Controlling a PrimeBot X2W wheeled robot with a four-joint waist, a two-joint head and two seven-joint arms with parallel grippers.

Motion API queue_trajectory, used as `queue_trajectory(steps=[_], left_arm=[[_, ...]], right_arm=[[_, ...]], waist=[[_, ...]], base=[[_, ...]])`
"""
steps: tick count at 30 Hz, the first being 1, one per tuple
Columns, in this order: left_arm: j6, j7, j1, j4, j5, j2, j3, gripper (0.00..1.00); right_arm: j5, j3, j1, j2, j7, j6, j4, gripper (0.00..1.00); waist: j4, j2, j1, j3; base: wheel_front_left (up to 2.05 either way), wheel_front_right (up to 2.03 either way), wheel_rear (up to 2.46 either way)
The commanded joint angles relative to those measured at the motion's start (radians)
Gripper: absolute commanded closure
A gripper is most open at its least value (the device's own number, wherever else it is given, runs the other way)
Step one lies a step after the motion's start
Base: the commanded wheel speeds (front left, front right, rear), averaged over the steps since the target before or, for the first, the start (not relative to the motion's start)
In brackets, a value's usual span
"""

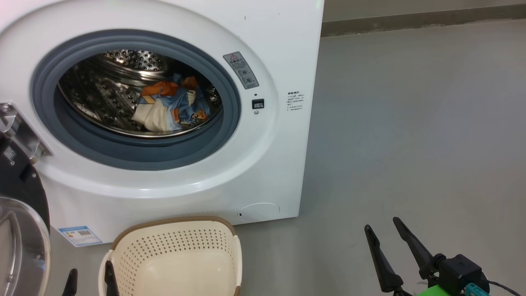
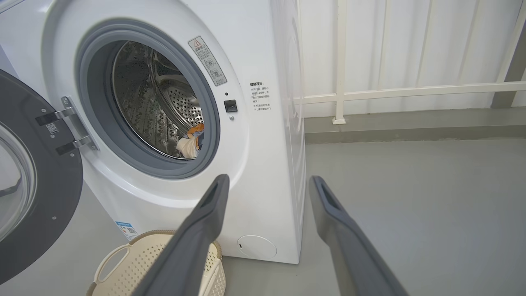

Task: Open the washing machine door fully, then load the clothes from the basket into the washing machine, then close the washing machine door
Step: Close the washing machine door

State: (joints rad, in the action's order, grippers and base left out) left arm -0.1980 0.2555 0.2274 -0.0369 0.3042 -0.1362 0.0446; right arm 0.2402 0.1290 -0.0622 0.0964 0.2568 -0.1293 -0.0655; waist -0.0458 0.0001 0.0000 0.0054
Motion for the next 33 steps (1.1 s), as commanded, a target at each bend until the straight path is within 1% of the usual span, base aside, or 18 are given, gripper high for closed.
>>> queue_trajectory(steps=[1,7,13,16,21,27,33], left_arm=[[-0.005,0.006,-0.032,-0.018,-0.005,-0.008,-0.035,0.00],[-0.006,0.006,-0.037,-0.016,-0.003,-0.005,-0.035,0.00],[-0.008,0.006,-0.040,-0.020,-0.005,-0.001,-0.037,0.00],[-0.021,0.006,-0.042,-0.023,-0.022,-0.001,-0.044,0.00],[-0.019,0.006,-0.045,-0.021,-0.027,0.003,-0.046,0.00],[-0.010,0.006,-0.045,-0.021,-0.045,0.006,-0.044,0.00],[-0.004,0.006,-0.041,-0.026,-0.049,0.016,-0.048,0.00]], right_arm=[[0.002,0.021,0.013,0.007,0.005,-0.001,0.024,0.00],[0.003,0.021,0.013,0.006,0.005,-0.001,0.023,0.00],[0.003,0.018,0.014,0.007,0.005,-0.001,0.022,0.00],[0.003,0.017,0.015,0.008,0.005,-0.001,0.022,0.00],[0.003,0.016,0.017,0.009,0.005,-0.001,0.022,0.00],[0.001,0.015,0.018,0.008,0.005,-0.001,0.022,0.00],[-0.002,0.015,0.017,0.006,0.005,-0.001,0.024,0.00]], waist=[[0.001,-0.0001,0.0000,0.001],[0.004,-0.0001,0.0000,0.002],[0.008,-0.0001,0.0000,0.002],[0.010,-0.0001,0.0000,0.002],[0.012,-0.0001,0.0000,0.001],[0.014,-0.0001,0.0000,-0.002],[0.017,-0.0001,0.0000,-0.004]], base=[[-0.72,0.72,0.00],[-1.20,1.20,0.00],[-1.96,1.96,0.00],[-1.97,1.96,0.01],[-1.56,1.56,0.00],[-0.81,0.81,0.00],[-0.10,0.10,0.00]])
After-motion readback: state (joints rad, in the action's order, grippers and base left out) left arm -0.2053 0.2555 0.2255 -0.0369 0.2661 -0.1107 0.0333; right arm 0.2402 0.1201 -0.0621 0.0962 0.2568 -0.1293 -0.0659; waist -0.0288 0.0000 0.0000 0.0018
